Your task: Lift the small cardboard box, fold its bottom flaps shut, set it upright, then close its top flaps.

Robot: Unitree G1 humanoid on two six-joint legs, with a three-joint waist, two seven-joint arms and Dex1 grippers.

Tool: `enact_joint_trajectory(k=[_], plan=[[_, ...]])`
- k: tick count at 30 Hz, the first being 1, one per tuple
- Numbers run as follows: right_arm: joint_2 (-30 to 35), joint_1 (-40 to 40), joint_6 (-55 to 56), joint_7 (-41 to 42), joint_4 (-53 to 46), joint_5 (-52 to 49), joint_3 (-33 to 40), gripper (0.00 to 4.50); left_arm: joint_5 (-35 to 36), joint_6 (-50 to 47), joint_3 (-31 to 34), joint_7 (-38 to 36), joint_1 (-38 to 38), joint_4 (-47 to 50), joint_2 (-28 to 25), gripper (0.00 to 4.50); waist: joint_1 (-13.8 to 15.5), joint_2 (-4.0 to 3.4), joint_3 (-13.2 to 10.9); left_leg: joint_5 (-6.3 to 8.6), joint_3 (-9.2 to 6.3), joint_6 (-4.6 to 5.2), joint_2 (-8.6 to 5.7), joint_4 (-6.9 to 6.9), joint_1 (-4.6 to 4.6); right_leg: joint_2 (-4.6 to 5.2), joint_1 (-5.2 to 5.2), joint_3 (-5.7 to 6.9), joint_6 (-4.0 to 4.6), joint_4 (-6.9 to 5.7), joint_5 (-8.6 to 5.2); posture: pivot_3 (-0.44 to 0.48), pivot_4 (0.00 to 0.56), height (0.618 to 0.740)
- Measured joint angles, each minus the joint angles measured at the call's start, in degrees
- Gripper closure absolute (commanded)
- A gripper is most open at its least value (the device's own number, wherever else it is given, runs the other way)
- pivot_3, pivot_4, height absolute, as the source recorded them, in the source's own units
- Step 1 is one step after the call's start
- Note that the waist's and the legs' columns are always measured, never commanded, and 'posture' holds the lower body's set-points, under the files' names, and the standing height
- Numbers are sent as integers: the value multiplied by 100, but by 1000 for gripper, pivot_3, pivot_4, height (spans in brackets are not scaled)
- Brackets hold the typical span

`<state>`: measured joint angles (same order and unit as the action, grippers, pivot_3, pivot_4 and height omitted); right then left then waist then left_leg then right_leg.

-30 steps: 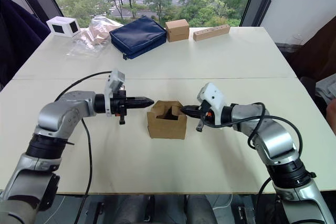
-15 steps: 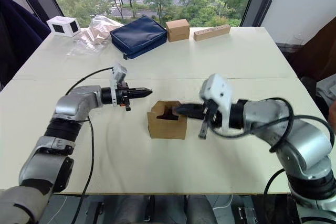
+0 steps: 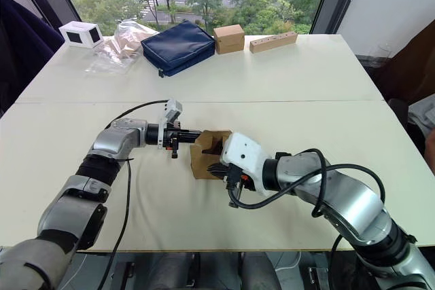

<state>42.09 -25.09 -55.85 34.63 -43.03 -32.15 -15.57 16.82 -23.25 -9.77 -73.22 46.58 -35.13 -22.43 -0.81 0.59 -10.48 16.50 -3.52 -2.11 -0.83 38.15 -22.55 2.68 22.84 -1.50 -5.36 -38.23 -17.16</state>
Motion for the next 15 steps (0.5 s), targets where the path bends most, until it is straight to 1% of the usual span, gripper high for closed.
enact_joint_trajectory(k=[8,15], plan=[[1,-211,2,83,218,262,-101,4500,-60,5,-10,-41,-99,37,4,4488,6,0,0,0,-2,0,0,0,0,0,-1,0,0,0,0,0,150,740],[-53,-244,43,136,439,443,-205,4500,-116,14,-9,-43,-105,37,52,4488,4,0,0,0,-1,0,0,0,0,0,-1,1,0,0,0,0,150,740]])
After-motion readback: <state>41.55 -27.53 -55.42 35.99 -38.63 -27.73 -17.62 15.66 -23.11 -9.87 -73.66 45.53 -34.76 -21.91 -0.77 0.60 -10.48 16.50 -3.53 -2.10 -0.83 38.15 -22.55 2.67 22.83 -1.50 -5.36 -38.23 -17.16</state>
